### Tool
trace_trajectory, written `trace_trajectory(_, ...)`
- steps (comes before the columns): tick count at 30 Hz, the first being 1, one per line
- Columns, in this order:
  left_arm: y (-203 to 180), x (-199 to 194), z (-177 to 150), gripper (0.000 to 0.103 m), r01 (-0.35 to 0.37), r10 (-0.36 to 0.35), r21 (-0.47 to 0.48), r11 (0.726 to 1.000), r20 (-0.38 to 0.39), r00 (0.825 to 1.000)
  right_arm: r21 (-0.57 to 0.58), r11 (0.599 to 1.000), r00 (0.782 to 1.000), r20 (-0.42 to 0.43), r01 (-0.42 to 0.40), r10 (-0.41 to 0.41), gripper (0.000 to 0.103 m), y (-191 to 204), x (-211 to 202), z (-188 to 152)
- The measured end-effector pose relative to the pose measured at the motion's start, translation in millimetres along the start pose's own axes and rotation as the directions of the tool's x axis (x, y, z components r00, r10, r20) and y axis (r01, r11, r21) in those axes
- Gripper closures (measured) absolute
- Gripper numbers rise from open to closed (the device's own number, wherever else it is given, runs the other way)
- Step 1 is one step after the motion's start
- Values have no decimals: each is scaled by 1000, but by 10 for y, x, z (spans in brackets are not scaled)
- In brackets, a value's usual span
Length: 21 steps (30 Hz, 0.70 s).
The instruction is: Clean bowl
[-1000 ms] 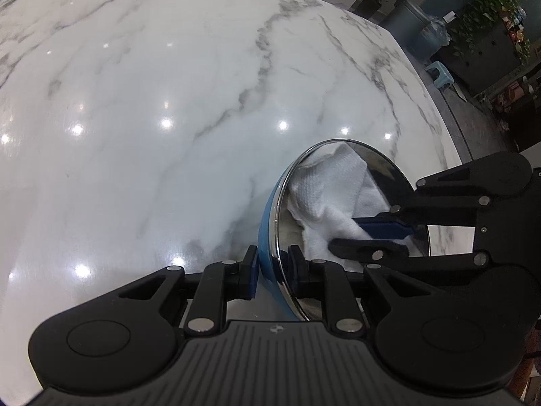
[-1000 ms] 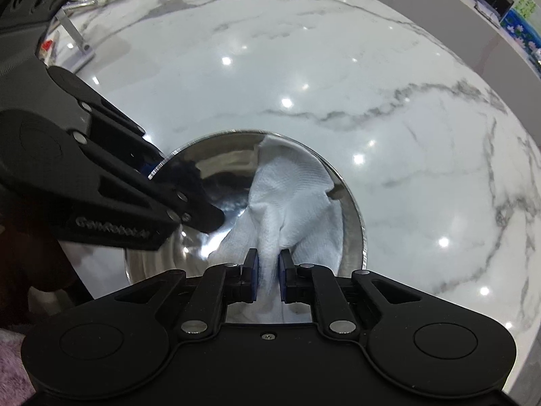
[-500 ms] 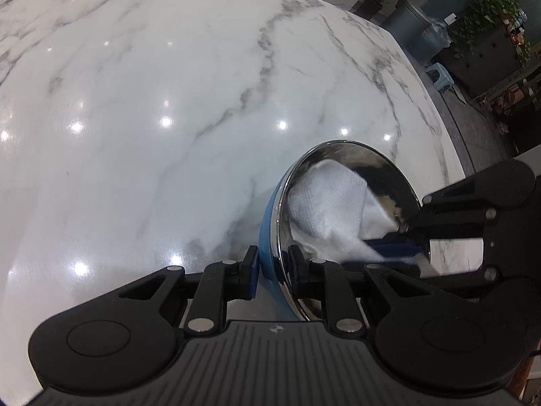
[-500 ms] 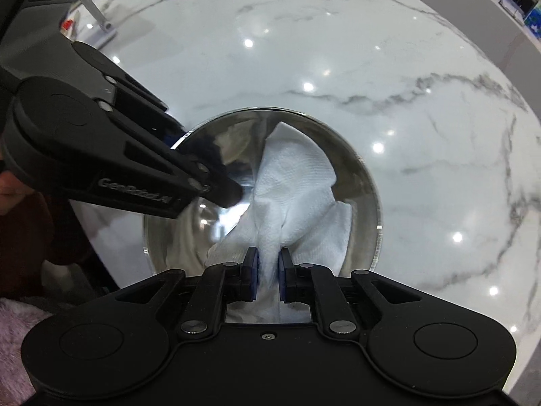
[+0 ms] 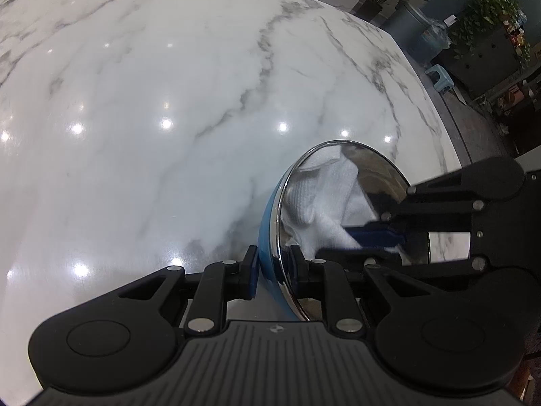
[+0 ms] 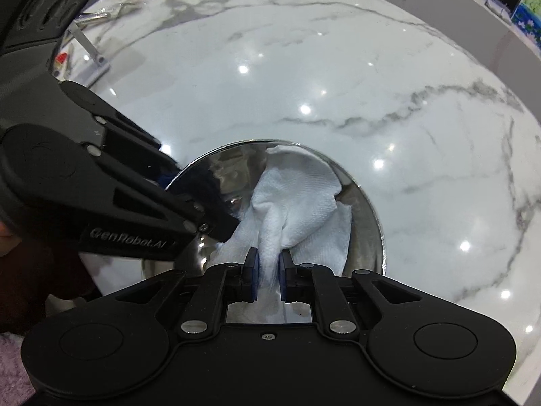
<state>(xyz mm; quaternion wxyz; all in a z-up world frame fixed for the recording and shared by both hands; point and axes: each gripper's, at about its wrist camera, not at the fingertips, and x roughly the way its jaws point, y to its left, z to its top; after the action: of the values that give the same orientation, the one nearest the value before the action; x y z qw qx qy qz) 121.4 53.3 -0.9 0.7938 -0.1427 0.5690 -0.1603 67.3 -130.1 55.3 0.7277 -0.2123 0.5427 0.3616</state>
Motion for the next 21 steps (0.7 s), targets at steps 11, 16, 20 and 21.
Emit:
trace_trajectory(11,3,-23,-38,86,-9,9,-9,1000,22,1000,-1,998,998,7,70,-70,94,-368,349,444)
trace_trajectory(16,18,-23,-31,86,-12,12,-37,999,24,1000,31,997,996,57,67,-68,94,-409,229,409)
trace_trajectory(20,-11,-19,-22,85,-32,33,-50,998,25,999,51,997,992,109,58,-63,94,-413,110,410)
trace_trajectory(21,-21,-19,-22,85,-39,41,-52,998,25,999,56,997,991,122,55,-62,94,-414,76,406)
